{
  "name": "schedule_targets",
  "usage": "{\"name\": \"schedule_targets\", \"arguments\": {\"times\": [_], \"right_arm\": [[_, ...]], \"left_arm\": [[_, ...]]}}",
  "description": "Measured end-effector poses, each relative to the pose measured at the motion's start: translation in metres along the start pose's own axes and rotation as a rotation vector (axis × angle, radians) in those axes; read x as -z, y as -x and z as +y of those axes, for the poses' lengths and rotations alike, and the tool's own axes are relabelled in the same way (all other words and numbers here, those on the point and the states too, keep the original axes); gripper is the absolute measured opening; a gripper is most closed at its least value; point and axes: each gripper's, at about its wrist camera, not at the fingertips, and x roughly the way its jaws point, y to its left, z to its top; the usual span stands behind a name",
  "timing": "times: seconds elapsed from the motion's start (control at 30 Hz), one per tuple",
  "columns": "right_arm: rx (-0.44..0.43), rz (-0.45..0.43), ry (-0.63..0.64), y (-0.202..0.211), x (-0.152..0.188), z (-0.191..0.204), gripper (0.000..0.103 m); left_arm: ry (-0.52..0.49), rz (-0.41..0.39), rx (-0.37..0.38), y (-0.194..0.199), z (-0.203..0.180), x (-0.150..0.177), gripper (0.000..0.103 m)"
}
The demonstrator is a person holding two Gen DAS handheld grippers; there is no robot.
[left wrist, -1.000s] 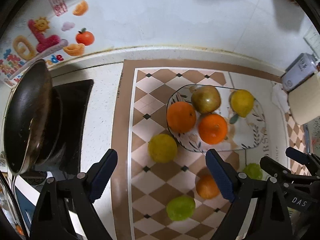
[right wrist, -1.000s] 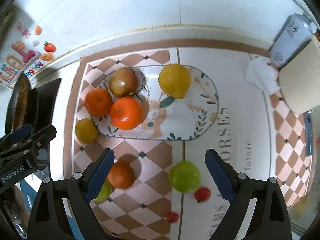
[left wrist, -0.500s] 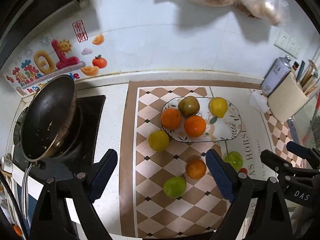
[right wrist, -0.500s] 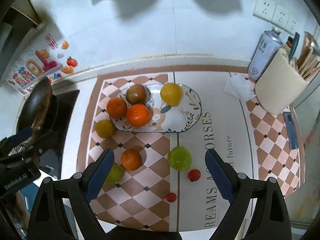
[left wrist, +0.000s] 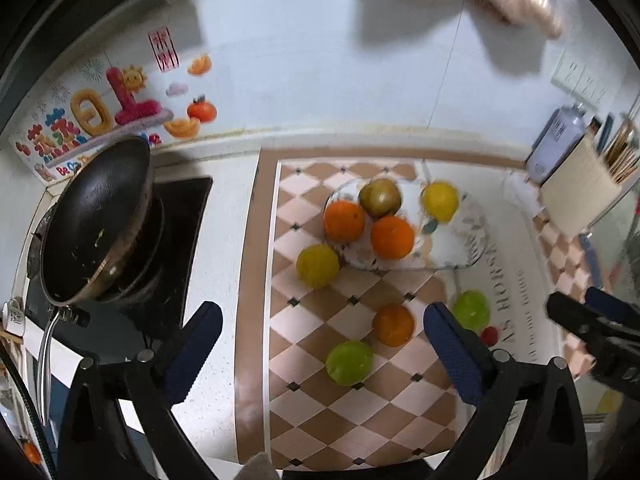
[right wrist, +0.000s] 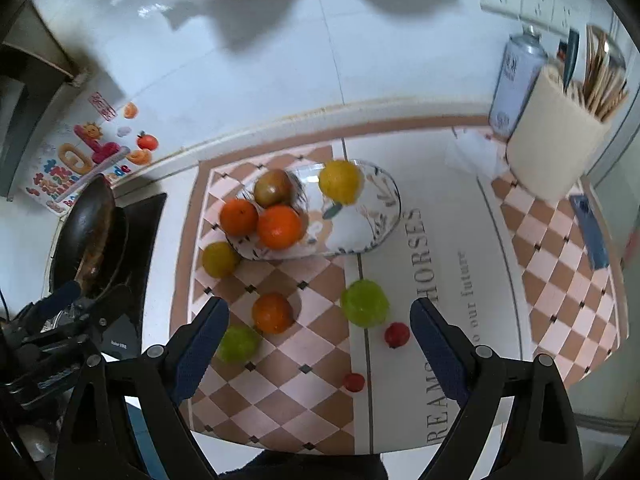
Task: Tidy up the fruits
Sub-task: 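Grasp the green apple with the left tool while the right tool grasps an orange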
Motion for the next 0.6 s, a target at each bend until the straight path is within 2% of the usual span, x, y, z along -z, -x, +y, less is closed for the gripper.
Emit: {"name": "schedule_targets", "arguments": {"times": [0.1, 0.13, 0.17, 0.27, 0.43, 0.47, 0.53, 0.6], "right_arm": [[-0.050, 0.062, -0.043, -0.027, 0.002, -0.013, 0.093], [-0.084, 0.080, -0.061, -0.038, 0.003, -0.017, 0.083], [-0.100, 0.090, -0.069, -0.046, 0.004, -0.020, 0.066], [-0.090, 0.146, -0.063, -0.074, 0.007, -0.023, 0.064], [-0.121, 0.236, -0.055, -0.112, 0.007, -0.022, 0.064], [-0.131, 0.255, -0.056, -0.120, 0.006, -0.021, 0.064], [-0.158, 0.298, -0.067, -0.137, 0.005, -0.020, 0.064], [-0.181, 0.332, -0.072, -0.152, 0.005, -0.018, 0.064]], "left_arm": [[-0.009, 0.086, -0.015, -0.036, -0.003, 0.011, 0.103], [-0.007, 0.120, -0.004, -0.051, -0.004, 0.016, 0.103], [0.000, 0.151, 0.000, -0.064, -0.003, 0.021, 0.103], [-0.001, 0.250, 0.024, -0.103, -0.007, 0.038, 0.101], [-0.073, 0.371, 0.049, -0.150, -0.024, 0.058, 0.099], [-0.087, 0.385, 0.060, -0.156, -0.027, 0.060, 0.096], [-0.109, 0.397, 0.063, -0.166, -0.033, 0.063, 0.070], [-0.110, 0.411, 0.098, -0.172, -0.035, 0.065, 0.056]]}}
